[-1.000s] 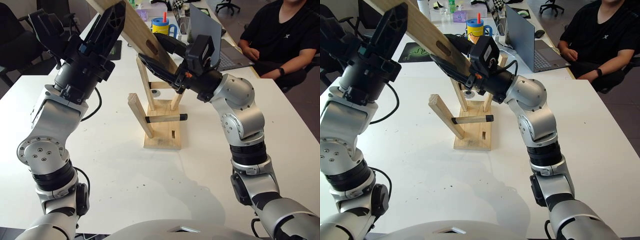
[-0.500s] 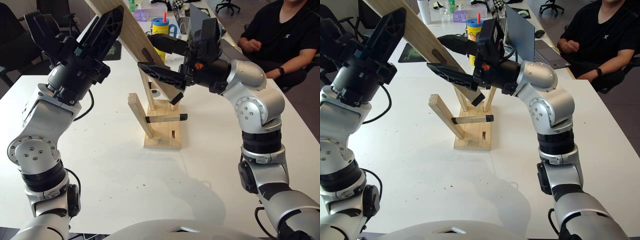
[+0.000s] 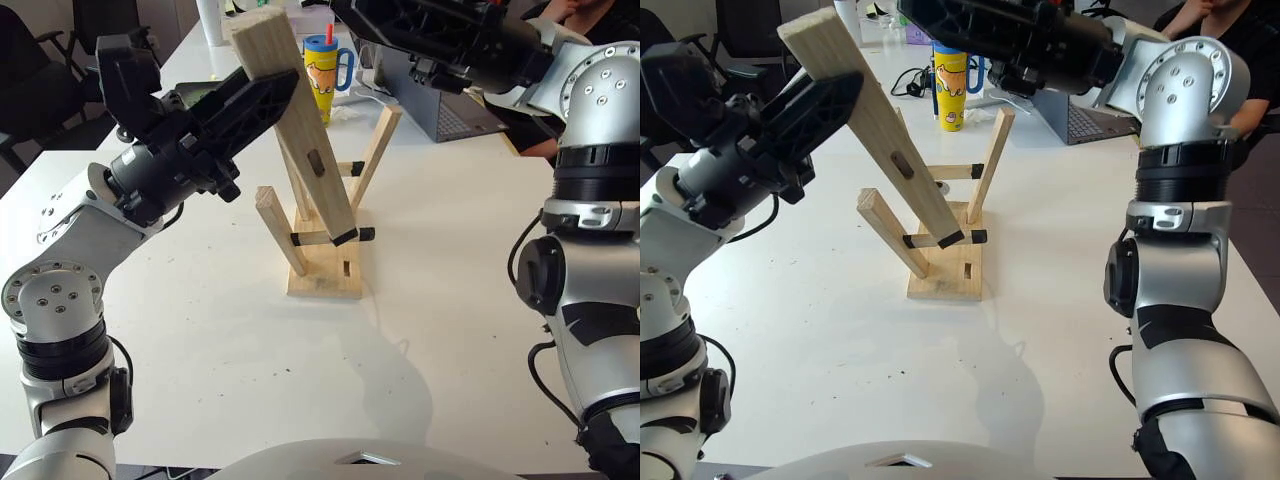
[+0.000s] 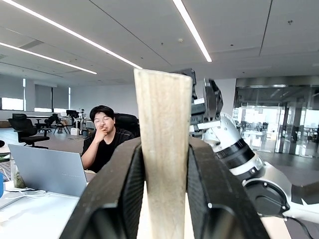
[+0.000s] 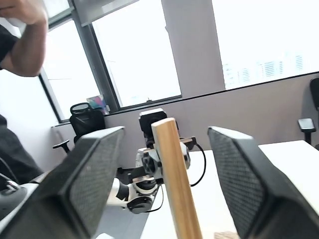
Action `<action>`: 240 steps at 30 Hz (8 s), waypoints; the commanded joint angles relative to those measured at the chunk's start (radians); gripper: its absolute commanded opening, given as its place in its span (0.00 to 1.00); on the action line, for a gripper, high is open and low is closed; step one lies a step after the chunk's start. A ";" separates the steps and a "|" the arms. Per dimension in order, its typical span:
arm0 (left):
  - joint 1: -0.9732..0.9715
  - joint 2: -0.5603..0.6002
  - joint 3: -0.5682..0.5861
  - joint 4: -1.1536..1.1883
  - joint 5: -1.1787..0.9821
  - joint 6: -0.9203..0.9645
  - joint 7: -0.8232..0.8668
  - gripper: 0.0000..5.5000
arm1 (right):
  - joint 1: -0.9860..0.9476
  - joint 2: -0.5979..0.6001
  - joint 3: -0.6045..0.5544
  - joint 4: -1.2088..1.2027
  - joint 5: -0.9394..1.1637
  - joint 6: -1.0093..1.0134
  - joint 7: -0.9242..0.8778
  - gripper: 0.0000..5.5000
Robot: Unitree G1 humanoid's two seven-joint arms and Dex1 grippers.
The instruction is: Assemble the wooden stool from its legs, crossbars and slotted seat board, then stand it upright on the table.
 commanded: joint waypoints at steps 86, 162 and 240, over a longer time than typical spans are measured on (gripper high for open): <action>0.403 -0.230 0.021 0.003 0.131 0.008 0.187 0.34 | 1.034 0.446 -0.198 -0.704 -0.544 -0.577 -1.318 0.19; 0.156 -0.163 -0.292 0.029 0.359 0.089 0.201 0.34 | 1.088 0.470 -0.020 -0.615 -0.685 -0.906 -1.310 0.19; 0.144 -0.209 -0.194 0.105 0.554 0.187 0.269 0.34 | 0.518 0.362 -0.306 -0.572 -0.252 -0.553 -1.233 0.51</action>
